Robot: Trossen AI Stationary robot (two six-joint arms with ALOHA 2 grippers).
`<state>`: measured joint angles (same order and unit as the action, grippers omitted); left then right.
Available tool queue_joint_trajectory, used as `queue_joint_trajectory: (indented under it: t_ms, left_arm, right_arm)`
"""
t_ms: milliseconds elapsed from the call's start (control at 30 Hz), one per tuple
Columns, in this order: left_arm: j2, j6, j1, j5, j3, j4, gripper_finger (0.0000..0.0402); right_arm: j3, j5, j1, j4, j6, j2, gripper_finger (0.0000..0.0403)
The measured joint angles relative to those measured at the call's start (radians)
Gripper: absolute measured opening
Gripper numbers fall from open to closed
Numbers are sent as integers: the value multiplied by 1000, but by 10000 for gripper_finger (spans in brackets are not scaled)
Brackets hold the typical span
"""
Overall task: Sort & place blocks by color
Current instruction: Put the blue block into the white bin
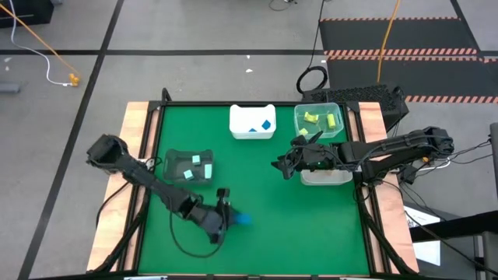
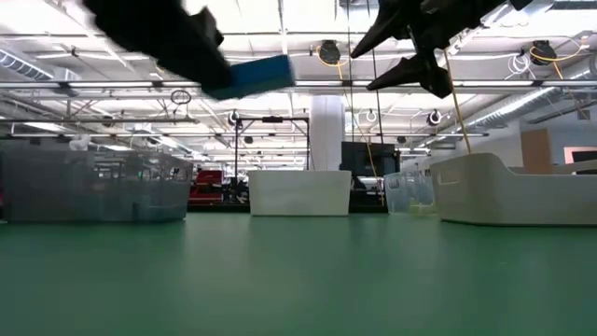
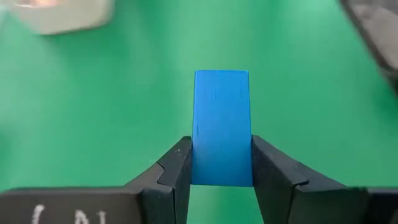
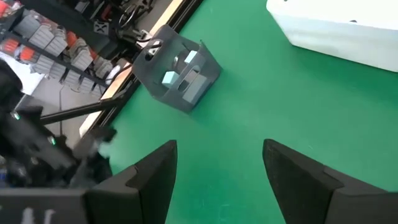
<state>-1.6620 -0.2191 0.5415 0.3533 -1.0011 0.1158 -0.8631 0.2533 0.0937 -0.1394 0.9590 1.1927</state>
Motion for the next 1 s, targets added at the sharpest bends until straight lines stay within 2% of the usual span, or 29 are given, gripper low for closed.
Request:
queue_joint_trajectory:
  t_ms: [300, 433, 633, 833, 1000]
  left_arm:
    - [105, 73, -208, 115, -1, -29, 128]
    - [110, 129, -273, 144, -1, -123, 128]
    - [110, 199, -345, 198, 0, -244, 128]
    - [110, 267, -391, 218, 0, -305, 128]
    - [110, 268, -409, 221, 0, -309, 128]
  right_arm:
    - [0, -1, 0, 21, 0, 0, 227]
    - [0, -1, -10, 45, -2, 0, 233]
    - [0, -51, -56, 140, -2, 4, 243]
    - [0, -156, -94, 311, 7, 57, 243]
    - [0, -150, -95, 423, 25, 119, 234]
